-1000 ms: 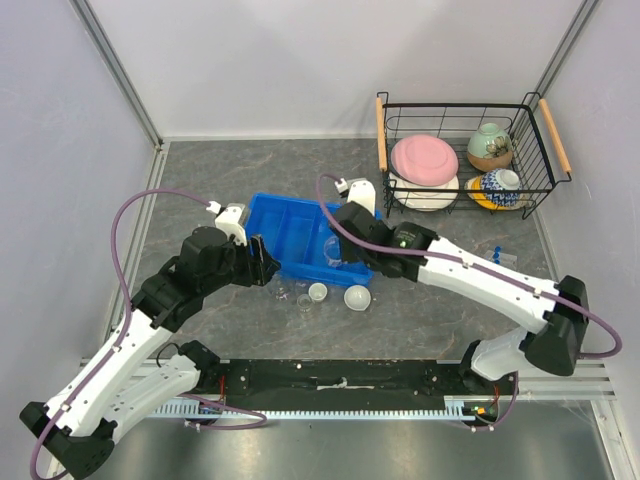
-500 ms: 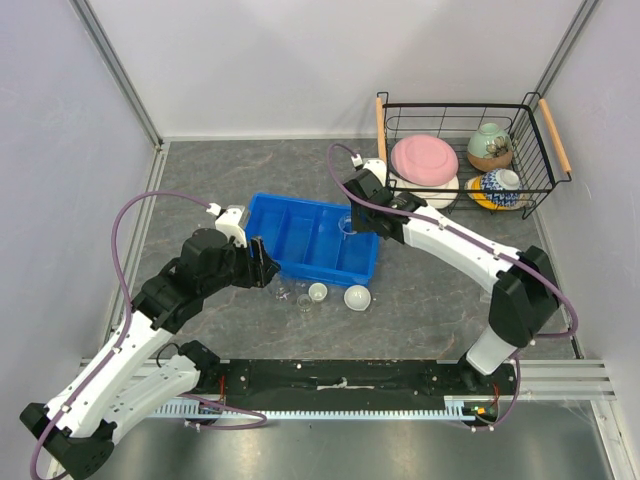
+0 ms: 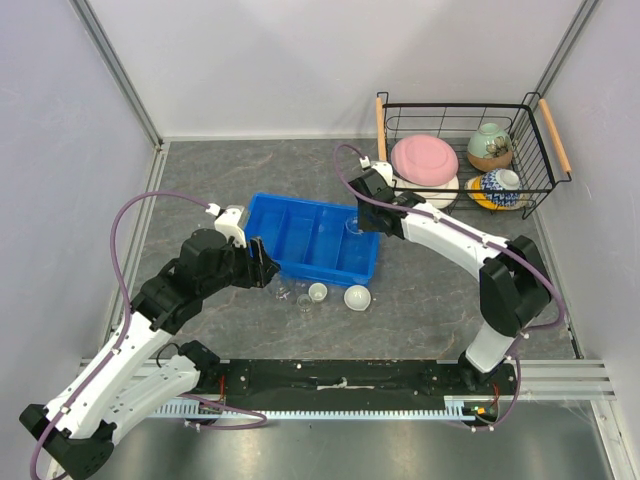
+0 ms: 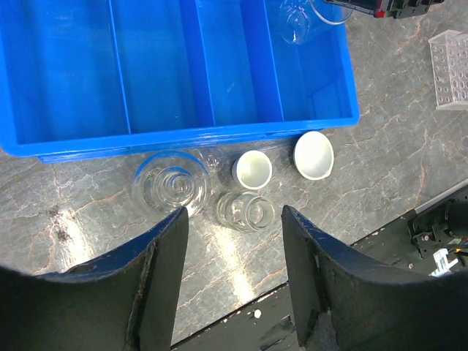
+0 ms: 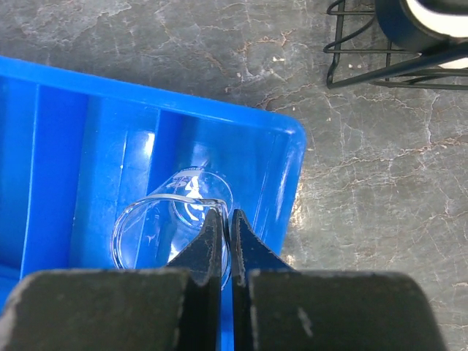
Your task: Organize the chemistry lab equipment
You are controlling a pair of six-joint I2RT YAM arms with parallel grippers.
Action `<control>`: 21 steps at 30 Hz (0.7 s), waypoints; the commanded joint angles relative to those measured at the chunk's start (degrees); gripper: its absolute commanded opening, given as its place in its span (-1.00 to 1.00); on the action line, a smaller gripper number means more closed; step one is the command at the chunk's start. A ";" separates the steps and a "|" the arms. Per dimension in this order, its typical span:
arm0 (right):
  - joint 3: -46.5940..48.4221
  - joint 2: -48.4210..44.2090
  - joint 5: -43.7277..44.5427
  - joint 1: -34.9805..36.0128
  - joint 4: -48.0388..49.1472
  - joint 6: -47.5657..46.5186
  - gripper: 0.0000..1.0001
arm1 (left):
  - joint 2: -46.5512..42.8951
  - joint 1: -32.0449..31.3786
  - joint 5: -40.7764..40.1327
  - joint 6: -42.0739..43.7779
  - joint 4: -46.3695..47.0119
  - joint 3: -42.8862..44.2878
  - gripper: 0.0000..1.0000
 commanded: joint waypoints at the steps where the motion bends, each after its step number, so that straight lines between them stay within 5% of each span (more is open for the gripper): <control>1: -0.82 1.73 -1.04 -0.98 3.82 -0.29 -1.00 | -0.76 -0.10 1.46 1.79 1.88 -0.29 0.22; 13: -0.21 7.62 -2.19 -1.94 6.29 0.07 -1.00 | -0.67 -0.10 1.73 1.88 1.97 -0.46 0.22; 21: 0.67 8.94 -1.84 -2.30 6.20 -0.29 -0.63 | -0.50 -0.19 2.08 1.96 1.88 -0.46 0.22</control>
